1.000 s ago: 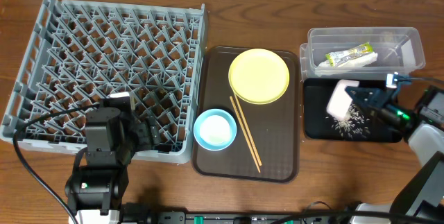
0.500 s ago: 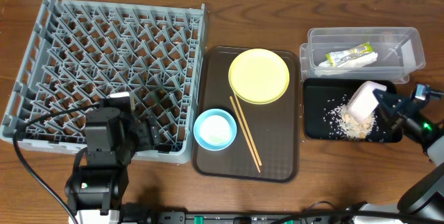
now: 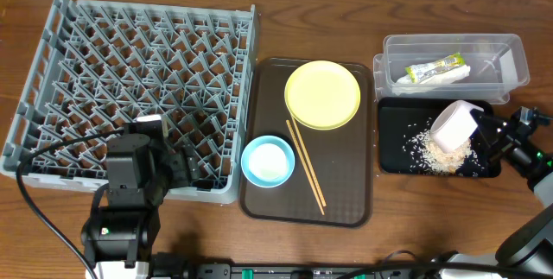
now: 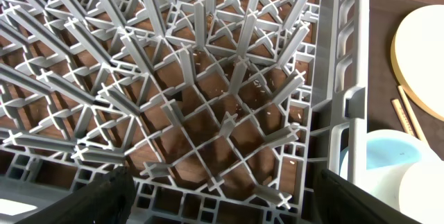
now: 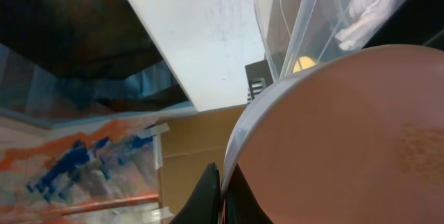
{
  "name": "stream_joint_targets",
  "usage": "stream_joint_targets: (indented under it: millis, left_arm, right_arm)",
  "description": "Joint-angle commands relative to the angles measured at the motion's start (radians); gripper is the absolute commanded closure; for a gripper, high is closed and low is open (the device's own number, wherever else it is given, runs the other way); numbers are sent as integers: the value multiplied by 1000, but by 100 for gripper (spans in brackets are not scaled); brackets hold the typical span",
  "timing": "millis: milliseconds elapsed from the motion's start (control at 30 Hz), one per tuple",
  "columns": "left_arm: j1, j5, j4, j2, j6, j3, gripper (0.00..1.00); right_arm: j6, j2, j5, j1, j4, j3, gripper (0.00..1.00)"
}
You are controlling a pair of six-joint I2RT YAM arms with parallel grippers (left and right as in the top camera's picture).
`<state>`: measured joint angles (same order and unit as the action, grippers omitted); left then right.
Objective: Sort waste into correct bins and load items into the dishwasher
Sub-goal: 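Tip the white bowl over the black tray to dump the rice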
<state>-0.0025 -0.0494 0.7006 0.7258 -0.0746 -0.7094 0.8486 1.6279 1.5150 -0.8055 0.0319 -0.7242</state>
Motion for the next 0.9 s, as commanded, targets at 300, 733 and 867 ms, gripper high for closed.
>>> stream_joint_targets:
  millis: [300, 733, 867]
  left_arm:
    - [-5, -3, 3, -2, -2, -24, 14]
    - [-5, -3, 3, -2, -2, -24, 14]
    - [-5, -3, 3, -2, -2, -24, 14]
  right_arm:
    - [158, 7, 43, -11, -111, 3, 99]
    - [31, 7, -8, 4, -133, 3, 99]
    - [-90, 6, -23, 82, -66, 3, 99]
